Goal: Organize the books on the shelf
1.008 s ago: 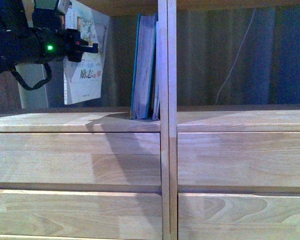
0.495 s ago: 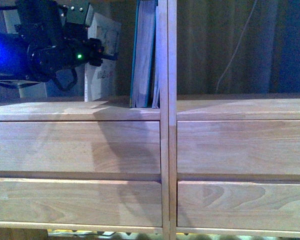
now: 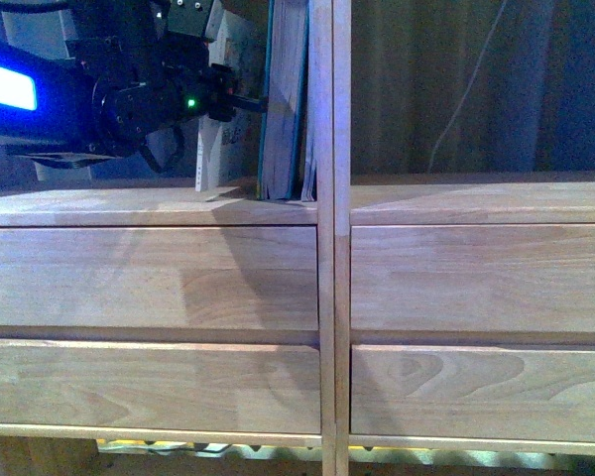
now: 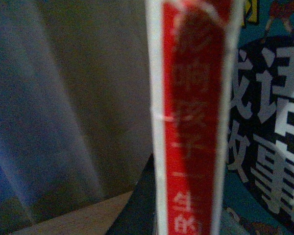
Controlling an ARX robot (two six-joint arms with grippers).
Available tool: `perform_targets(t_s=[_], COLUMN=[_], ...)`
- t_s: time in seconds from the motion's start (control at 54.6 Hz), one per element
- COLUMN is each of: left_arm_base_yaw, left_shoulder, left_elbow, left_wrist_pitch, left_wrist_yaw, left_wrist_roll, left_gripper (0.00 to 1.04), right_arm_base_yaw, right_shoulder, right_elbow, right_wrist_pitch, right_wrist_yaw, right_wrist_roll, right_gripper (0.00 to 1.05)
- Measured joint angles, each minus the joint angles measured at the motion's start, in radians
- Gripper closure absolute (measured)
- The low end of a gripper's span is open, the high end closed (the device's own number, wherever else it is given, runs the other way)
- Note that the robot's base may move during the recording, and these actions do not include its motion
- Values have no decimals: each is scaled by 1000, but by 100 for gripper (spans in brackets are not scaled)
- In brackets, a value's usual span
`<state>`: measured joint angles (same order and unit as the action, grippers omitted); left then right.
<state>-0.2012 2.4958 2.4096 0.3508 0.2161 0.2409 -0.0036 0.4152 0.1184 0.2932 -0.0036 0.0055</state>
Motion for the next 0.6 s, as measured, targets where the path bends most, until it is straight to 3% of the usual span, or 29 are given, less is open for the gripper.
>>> perform_targets(t_s=[0.275,0.422,0.605], left_arm_base_yaw=[-7,-13,-16], left_shoulder=[30,31,22], left_elbow=[28,28,-17], left_wrist_pitch=[-20,-18,10], left_wrist_yaw=[-10,-13,5], left_wrist_roll=[3,2,10], left_gripper=[98,98,70], right_arm_base_yaw=[0,0,0], right_shoulder=[0,-1,-1], right_elbow=[0,0,0], right_wrist_pitch=[0,0,0], right_wrist_yaw=[0,0,0], right_wrist_roll=[0,0,0], right_gripper=[6,7,7])
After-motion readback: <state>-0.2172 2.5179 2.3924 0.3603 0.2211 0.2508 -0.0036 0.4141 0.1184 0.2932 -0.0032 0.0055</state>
